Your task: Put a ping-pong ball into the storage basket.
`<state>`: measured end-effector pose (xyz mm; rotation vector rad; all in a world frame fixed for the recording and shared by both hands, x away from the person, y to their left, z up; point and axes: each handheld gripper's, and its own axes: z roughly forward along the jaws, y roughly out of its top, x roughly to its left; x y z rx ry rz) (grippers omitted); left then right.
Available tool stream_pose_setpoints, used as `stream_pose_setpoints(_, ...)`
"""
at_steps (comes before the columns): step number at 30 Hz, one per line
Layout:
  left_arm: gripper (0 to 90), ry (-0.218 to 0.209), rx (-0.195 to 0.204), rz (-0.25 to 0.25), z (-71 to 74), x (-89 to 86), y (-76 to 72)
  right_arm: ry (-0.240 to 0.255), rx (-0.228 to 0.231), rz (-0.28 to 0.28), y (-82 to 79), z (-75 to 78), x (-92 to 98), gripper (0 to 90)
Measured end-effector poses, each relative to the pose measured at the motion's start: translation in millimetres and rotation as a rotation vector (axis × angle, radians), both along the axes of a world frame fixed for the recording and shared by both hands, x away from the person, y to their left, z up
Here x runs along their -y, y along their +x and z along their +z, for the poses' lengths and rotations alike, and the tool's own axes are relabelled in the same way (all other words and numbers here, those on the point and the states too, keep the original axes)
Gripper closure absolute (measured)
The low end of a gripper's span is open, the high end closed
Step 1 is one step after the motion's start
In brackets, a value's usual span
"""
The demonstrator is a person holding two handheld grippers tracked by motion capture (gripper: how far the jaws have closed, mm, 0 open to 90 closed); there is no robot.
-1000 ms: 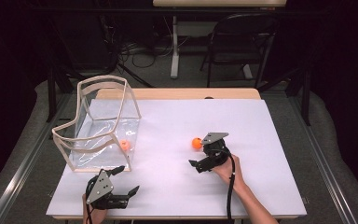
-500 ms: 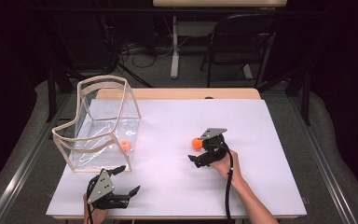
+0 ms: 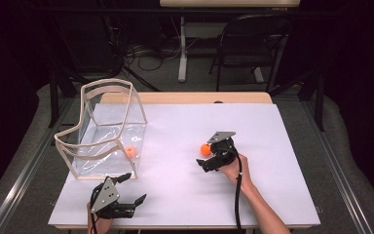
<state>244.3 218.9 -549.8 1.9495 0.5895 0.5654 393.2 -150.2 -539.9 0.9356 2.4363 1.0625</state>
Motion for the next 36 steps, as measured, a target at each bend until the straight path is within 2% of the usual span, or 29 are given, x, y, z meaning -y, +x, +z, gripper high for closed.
stream_pose_setpoints(9, 15.8, -0.007, -0.001, 0.000, -0.2, -0.1, -0.2, 0.048, -0.013, -0.024, 10.4, 1.8, 1.2, 0.0)
stream_pose_setpoints(13, 15.7, -0.007, 0.001, -0.001, 0.1, -0.1, -0.4, 0.042, -0.015, -0.034, 14.6, -1.6, -0.6, 0.0)
stream_pose_setpoints(16, 15.7, -0.006, 0.001, -0.005, -0.3, -0.1, 0.4, 0.036, -0.013, -0.037, 15.7, -3.4, -1.2, 6.1)
stream_pose_setpoints(18, 15.7, -0.001, 0.000, -0.006, -0.1, 0.2, 0.1, 0.039, -0.019, -0.040, 16.3, -3.9, -0.7, 13.6)
stream_pose_setpoints(25, 15.7, -0.009, 0.002, -0.004, -0.2, 0.0, 0.1, 0.024, -0.037, -0.067, 19.3, -8.7, -1.7, 26.2)
stream_pose_setpoints(36, 15.8, -0.010, -0.001, -0.011, -0.7, 0.7, 1.2, -0.006, -0.046, -0.092, 21.1, -12.0, -2.7, 37.0)
